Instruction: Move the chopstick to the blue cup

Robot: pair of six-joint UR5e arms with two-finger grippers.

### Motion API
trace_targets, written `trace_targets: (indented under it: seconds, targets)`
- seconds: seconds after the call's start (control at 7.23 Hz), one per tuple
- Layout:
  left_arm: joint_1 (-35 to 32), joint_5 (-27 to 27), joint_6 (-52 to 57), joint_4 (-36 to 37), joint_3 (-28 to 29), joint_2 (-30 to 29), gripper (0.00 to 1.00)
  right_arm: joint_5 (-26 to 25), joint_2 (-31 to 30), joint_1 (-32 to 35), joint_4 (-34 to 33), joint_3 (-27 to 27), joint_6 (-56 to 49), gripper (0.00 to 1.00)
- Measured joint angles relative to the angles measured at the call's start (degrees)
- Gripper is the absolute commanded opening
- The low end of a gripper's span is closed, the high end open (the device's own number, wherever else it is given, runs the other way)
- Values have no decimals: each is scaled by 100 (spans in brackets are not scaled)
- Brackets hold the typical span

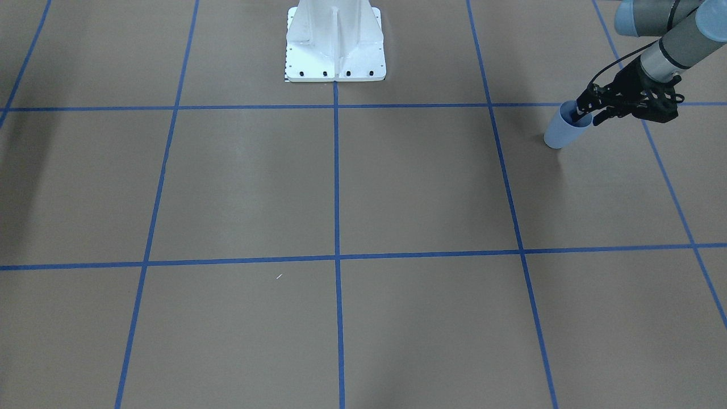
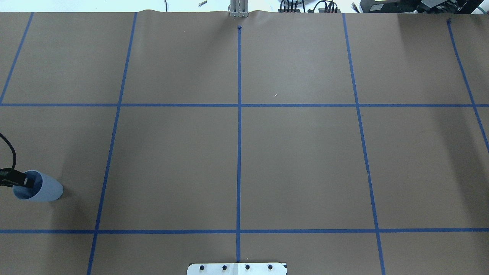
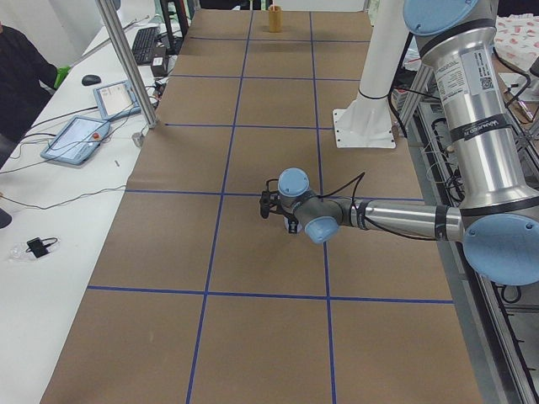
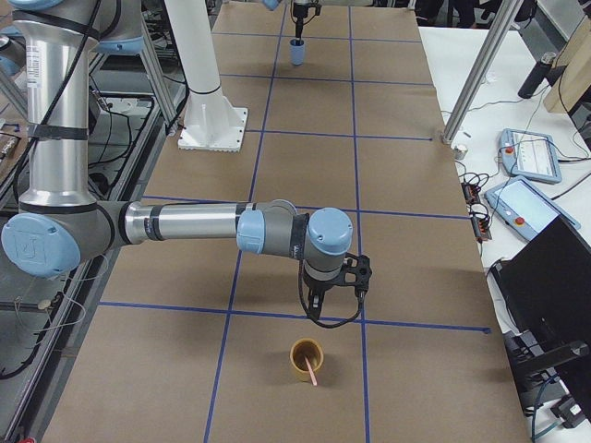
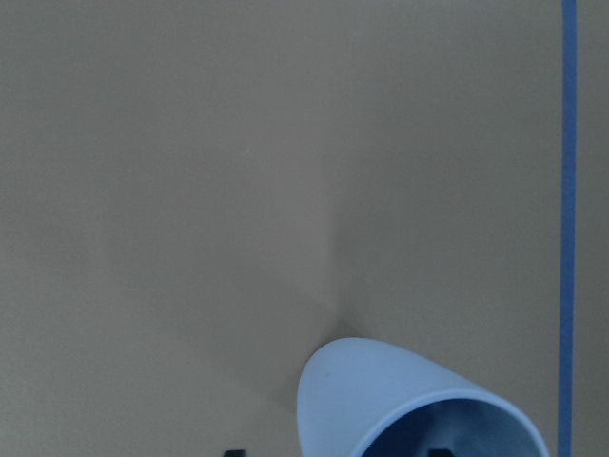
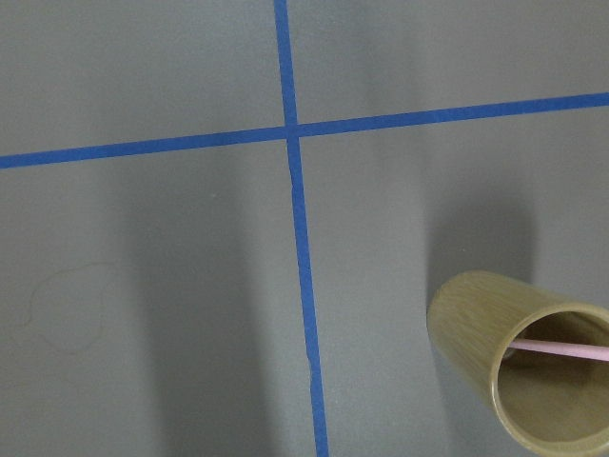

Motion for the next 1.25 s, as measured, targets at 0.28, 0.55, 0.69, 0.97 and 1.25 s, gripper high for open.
trace_targets:
  seconds: [0.28, 0.55, 0.69, 0.97, 1.25]
  targets:
    - [3, 4, -21, 9, -24, -35, 0, 12, 2, 0, -20, -14, 6, 100]
    - [-152, -93, -115, 210, -279, -100, 0, 15, 14, 0, -39, -18, 6, 100]
    - [-301, -209, -157, 773, -506, -399, 0, 24, 17, 0, -48, -23, 7, 100]
    - [-436, -184, -297, 2948, -721, -2122, 0, 187, -9, 0, -49, -25, 3, 100]
    - [-119, 325, -729, 4876, -410, -4098, 0, 311, -57, 0, -7, 1, -23, 100]
